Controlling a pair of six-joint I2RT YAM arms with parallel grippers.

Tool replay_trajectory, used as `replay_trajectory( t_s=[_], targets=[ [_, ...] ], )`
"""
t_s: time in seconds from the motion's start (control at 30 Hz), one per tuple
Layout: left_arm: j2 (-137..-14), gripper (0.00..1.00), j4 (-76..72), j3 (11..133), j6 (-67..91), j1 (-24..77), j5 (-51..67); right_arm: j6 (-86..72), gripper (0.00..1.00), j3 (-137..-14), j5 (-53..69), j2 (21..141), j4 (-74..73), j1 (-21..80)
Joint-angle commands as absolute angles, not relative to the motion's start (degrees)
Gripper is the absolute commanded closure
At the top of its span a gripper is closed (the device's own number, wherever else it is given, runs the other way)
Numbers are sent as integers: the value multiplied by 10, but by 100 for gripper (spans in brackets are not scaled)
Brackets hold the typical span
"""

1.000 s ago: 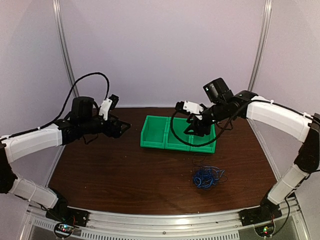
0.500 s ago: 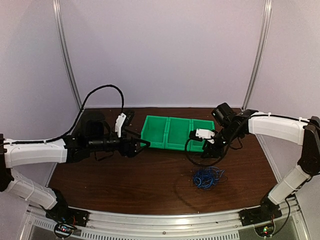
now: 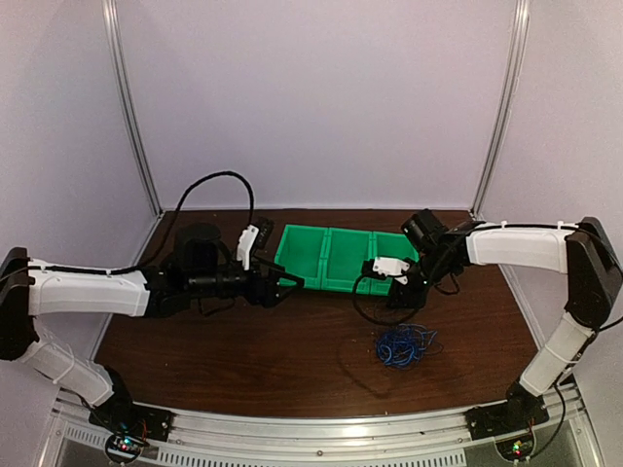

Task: Untangle the cables

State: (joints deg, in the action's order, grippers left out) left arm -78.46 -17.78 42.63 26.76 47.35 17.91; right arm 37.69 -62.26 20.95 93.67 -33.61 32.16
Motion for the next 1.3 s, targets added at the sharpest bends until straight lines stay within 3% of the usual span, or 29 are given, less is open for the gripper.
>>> replay_trajectory(
  t_s=[0.0,0.2,0.47,0.73,0.87,1.13,1.27],
  targets=[
    [-812,16,-228,453,273,476,177,376,72,-618,190,945,-304,323],
    [-867,16,-269,470,278,480,164,354,100,-633,202,935,-309,322],
    [-952,13,-416,495,255,546,129,338,100,-721,276,846,-394,321],
    [-1078,15,-501,617,229,631,54,317,100,-802,400,795,-455,322],
    [-1157,23,-529,690,223,646,17,319,100,-834,445,774,-477,322],
    [-1277,56,-569,771,245,650,18,332,100,-913,495,741,-507,322],
    [-1309,58,-585,763,261,653,18,328,100,-997,531,749,-528,315]
  ],
)
